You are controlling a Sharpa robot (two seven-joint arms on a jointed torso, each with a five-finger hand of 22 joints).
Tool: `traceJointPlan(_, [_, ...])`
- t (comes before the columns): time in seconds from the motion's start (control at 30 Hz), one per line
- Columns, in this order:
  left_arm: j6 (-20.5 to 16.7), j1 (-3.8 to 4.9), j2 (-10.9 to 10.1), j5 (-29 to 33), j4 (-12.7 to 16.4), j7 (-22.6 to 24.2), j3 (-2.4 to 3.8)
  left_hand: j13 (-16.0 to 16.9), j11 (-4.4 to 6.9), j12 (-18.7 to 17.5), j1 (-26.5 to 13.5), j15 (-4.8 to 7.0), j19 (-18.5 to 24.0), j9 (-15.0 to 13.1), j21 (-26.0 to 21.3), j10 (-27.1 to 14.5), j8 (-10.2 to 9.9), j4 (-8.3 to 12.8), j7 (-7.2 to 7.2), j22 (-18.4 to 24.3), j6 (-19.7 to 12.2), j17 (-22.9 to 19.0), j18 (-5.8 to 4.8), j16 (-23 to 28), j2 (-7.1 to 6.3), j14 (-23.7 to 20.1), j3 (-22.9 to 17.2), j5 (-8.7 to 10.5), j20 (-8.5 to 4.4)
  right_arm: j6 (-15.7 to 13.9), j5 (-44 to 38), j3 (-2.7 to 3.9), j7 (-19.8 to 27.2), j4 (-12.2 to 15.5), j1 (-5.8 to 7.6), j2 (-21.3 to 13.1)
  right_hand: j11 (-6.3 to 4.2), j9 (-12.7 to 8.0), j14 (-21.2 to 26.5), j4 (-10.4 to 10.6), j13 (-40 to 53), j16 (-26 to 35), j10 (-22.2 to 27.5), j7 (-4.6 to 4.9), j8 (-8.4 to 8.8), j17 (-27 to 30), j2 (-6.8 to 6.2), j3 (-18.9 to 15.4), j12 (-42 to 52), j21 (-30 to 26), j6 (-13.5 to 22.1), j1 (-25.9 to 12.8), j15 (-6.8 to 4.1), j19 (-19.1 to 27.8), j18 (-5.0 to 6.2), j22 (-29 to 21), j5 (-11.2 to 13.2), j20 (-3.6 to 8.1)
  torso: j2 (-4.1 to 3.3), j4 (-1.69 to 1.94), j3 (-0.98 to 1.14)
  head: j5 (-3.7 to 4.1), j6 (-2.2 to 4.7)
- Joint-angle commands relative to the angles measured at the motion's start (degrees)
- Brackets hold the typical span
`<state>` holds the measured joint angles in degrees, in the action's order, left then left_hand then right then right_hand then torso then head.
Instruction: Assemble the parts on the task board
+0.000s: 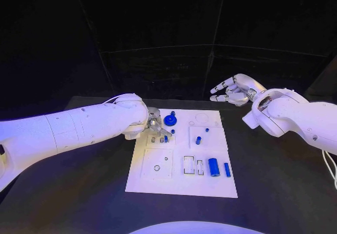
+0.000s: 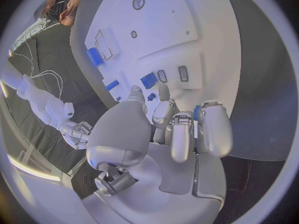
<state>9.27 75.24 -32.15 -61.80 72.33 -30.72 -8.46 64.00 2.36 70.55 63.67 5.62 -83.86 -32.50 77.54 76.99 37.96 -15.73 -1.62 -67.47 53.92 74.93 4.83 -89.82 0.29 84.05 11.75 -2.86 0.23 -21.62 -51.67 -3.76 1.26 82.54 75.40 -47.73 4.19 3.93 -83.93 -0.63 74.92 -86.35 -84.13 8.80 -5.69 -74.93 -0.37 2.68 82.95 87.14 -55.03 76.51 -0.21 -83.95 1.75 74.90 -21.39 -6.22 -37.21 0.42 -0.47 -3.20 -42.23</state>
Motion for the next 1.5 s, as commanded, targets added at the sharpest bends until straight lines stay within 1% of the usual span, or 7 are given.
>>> traceJointPlan(0.03, [1.36,0.13,0.32,-0.40,-0.36,-0.84,-0.02,-0.08,0.02,0.04,0.51,0.25,-0.77,-0.11,0.22,-0.09,0.30,0.30,0.02,-0.07,-0.35,15.07,-0.97,-0.18,0.03,5.95,0.10,0.14,-0.08,-0.01,-0.60,0.05,-1.05,-0.16,0.15,0.20,-0.45,-0.08,-4.18,-0.03,9.31,0.36,-1.56,0.07,0.20,-6.48,0.05,0.42,-0.29,-0.41,-0.49,-0.74,-0.35,-2.11,0.01,7.49,-0.71,0.51,0.03,0.06,-0.01,0.13,-0.12])
traceJointPlan(0.3, [0.25,0.12,1.10,0.66,-0.38,-0.48,-0.06,0.07,0.01,0.15,0.57,0.23,-0.84,-0.20,0.41,-0.04,0.36,0.26,0.00,-0.42,-0.41,15.07,-1.03,-0.18,0.13,5.95,0.11,0.14,-0.06,0.03,-0.98,0.05,-1.75,-0.63,0.15,0.68,-0.46,-0.08,-4.16,-0.05,9.29,0.46,-1.54,0.07,0.28,-6.34,-0.07,0.83,-0.33,-0.48,-0.53,-1.09,-0.36,-2.07,0.03,7.38,-1.74,0.52,-0.01,0.01,-0.02,0.42,-0.47])
traceJointPlan(0.57, [0.80,0.12,1.55,0.99,-0.71,-0.52,-0.07,0.06,-0.02,0.17,1.02,0.19,-0.84,-0.49,0.53,-0.10,0.57,0.26,-0.02,-0.61,-0.58,15.07,-1.05,-0.18,0.53,5.95,0.05,0.13,-0.02,0.52,-1.08,0.05,-2.01,-0.97,0.14,1.14,-0.47,-0.09,-4.15,-0.13,9.25,0.51,-1.51,0.06,0.34,-6.26,-0.14,1.21,-0.39,-0.53,-0.55,-1.20,-0.38,-2.03,0.05,7.29,-2.42,0.54,0.04,0.22,0.02,0.58,-0.68])
traceJointPlan(0.8, [1.55,0.13,1.93,1.04,-1.14,-0.66,-0.06,-0.01,-0.06,0.13,1.52,0.15,-0.80,-0.76,0.58,-0.19,0.74,0.35,-0.06,-0.71,-0.78,15.07,-1.05,-0.18,0.94,5.95,-0.06,0.12,0.03,1.10,-1.11,0.04,-2.32,-1.28,0.14,1.37,-0.48,-0.08,-4.15,-0.14,9.27,0.52,-1.53,0.06,0.34,-6.24,-0.14,1.31,-0.36,-0.51,-0.58,-1.24,-0.38,-2.05,0.04,7.33,-2.58,0.54,0.02,0.03,-0.01,0.52,-0.84])
traceJointPlan(1.2, [2.23,0.13,2.68,1.05,-1.80,-0.33,-0.13,0.02,-0.11,0.17,2.57,0.09,-0.74,-1.18,0.68,-0.28,1.00,0.75,-0.10,-0.88,-1.07,15.07,-1.07,-0.18,1.49,5.95,-0.24,0.11,0.10,1.22,-1.15,0.04,-2.31,-1.53,0.14,1.61,-0.50,-0.08,-4.15,-0.21,9.29,0.54,-1.54,0.05,0.36,-6.23,-0.18,1.63,-0.35,-0.55,-0.64,-1.30,-0.40,-2.03,0.05,7.27,-3.02,0.55,0.03,0.08,0.00,0.73,-1.10])
traceJointPlan(1.3, [2.37,0.11,2.85,1.28,-1.90,-0.09,-0.63,-0.03,-0.14,0.16,3.13,0.06,-0.70,-1.40,0.72,-0.34,1.10,0.99,-0.14,-0.95,-1.24,15.07,-1.07,-0.18,1.88,5.95,-0.44,0.10,0.14,1.07,-1.15,0.04,-2.27,-1.60,0.13,1.75,-0.50,-0.09,-4.13,-0.26,9.20,0.61,-1.47,0.05,0.39,-6.09,-0.23,1.75,-0.47,-0.61,-0.61,-1.30,-0.40,-1.96,0.09,7.13,-3.19,0.56,-0.03,0.09,0.00,0.75,-1.18])
traceJointPlan(1.5, [2.66,0.10,2.99,1.80,-1.97,-0.02,-1.00,0.00,-0.16,0.18,3.31,0.05,-0.71,-1.47,0.79,-0.34,1.14,1.07,-0.15,-1.07,-1.29,15.07,-1.08,-0.18,2.00,5.95,-0.51,0.10,0.15,0.55,-1.15,0.03,-2.02,-1.65,0.13,1.90,-0.50,-0.09,-4.11,-0.29,9.10,0.65,-1.39,0.06,0.41,-6.01,-0.26,1.85,-0.60,-0.68,-0.60,-1.31,-0.40,-1.88,0.12,6.98,-3.31,0.56,0.04,0.14,-0.01,0.95,-1.34])
